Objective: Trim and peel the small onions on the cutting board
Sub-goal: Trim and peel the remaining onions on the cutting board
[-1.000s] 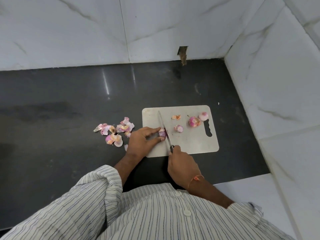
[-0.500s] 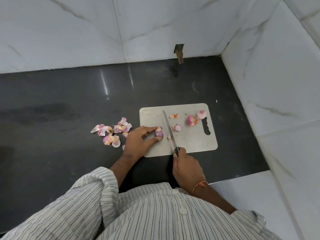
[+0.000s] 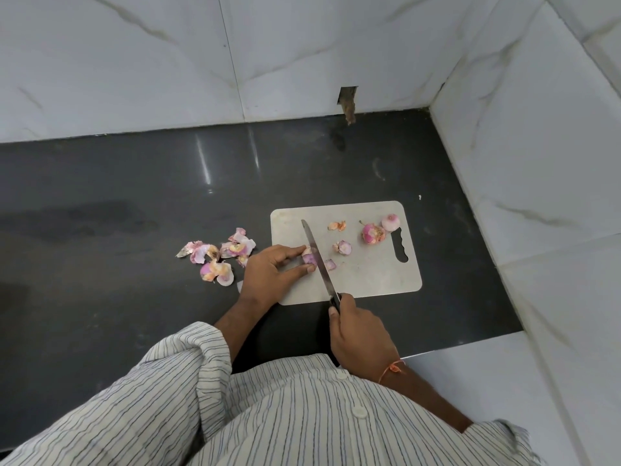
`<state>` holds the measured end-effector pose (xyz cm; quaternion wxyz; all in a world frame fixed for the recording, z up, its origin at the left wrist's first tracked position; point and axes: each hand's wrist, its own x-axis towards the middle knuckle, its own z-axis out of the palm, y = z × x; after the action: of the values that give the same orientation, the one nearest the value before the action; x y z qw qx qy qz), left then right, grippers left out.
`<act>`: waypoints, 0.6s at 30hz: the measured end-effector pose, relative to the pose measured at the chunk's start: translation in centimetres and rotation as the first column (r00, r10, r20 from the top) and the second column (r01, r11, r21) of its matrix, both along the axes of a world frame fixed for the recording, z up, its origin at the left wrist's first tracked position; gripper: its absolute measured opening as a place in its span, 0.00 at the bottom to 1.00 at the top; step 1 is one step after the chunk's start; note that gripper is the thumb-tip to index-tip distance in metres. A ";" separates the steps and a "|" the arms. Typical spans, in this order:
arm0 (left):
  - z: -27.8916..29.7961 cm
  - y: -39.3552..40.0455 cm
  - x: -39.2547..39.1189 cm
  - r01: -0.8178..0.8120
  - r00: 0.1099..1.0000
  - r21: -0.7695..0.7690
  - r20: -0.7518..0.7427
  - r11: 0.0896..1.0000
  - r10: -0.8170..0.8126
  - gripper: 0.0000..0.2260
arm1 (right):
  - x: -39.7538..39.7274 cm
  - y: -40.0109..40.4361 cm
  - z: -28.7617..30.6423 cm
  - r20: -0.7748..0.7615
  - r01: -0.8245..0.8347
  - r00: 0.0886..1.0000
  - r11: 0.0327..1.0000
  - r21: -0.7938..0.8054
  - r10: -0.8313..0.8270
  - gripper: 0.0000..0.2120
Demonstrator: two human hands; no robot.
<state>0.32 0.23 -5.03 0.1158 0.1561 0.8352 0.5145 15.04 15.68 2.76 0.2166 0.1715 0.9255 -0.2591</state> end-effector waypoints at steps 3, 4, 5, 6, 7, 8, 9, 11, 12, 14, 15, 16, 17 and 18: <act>-0.2 0.0 0.0 -0.018 1.000 -0.001 0.013 1.000 0.018 0.20 | -0.5 0.0 0.3 0.006 -0.008 1.000 1.000 0.005 0.008 0.07; -0.2 0.1 0.0 -0.020 1.000 0.006 0.014 1.000 0.020 0.20 | -0.9 0.1 0.4 0.006 -0.010 1.000 1.000 0.011 0.010 0.07; -0.2 0.1 0.1 -0.021 1.000 0.010 0.015 1.000 0.021 0.20 | -1.4 0.1 0.5 0.005 -0.017 1.000 1.000 0.018 0.017 0.07; -0.2 0.0 0.1 -0.018 1.000 0.011 0.015 1.000 0.018 0.20 | -2.0 0.1 0.5 0.010 -0.025 1.000 0.999 0.025 0.025 0.07; -0.1 0.0 0.1 -0.016 1.000 0.011 0.014 1.000 0.016 0.20 | -2.7 0.0 0.6 0.013 -0.029 0.999 0.999 0.031 0.029 0.07; -0.2 0.0 0.0 -0.015 1.000 0.012 0.015 1.000 0.015 0.20 | -3.4 -0.1 0.5 0.016 -0.029 0.999 0.999 0.037 0.029 0.07; -0.2 0.0 0.0 -0.018 1.000 0.013 0.020 1.000 0.018 0.19 | -3.8 -0.2 0.5 0.018 -0.029 0.999 0.999 0.043 0.028 0.07; -0.1 0.1 0.0 -0.020 0.999 0.013 0.026 1.000 0.019 0.19 | -3.7 -0.3 0.3 0.025 -0.019 1.000 0.999 0.035 0.018 0.08; 0.0 0.1 0.1 -0.020 1.000 0.011 0.021 1.000 0.019 0.19 | -3.2 -0.2 0.3 0.037 -0.012 0.999 1.000 0.023 0.011 0.07; 0.1 0.1 0.0 -0.019 1.000 0.009 0.012 1.000 0.019 0.19 | -1.9 -0.1 0.0 0.051 0.003 0.999 1.000 -0.007 -0.002 0.07; 0.1 0.1 0.1 -0.016 1.000 0.011 0.007 1.000 0.016 0.19 | -1.3 -0.1 -0.1 0.049 0.011 0.999 1.000 -0.022 -0.010 0.07; 0.0 0.1 0.1 -0.015 1.000 0.010 -0.001 1.000 0.015 0.19 | -1.1 -0.1 -0.3 0.048 0.018 0.999 0.999 -0.035 -0.017 0.07; 0.1 0.0 0.1 -0.015 1.000 0.007 -0.005 1.000 0.015 0.19 | -1.2 -0.2 -0.4 0.047 0.024 0.999 0.999 -0.041 -0.023 0.07; 0.1 0.0 0.1 -0.011 1.000 0.002 -0.007 1.000 0.011 0.19 | -1.5 -0.3 -0.6 0.047 0.030 0.998 0.999 -0.041 -0.028 0.07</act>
<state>0.44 0.26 -4.95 0.1102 0.1536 0.8359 0.5154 13.52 15.38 2.13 0.2379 0.1865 0.9120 -0.2772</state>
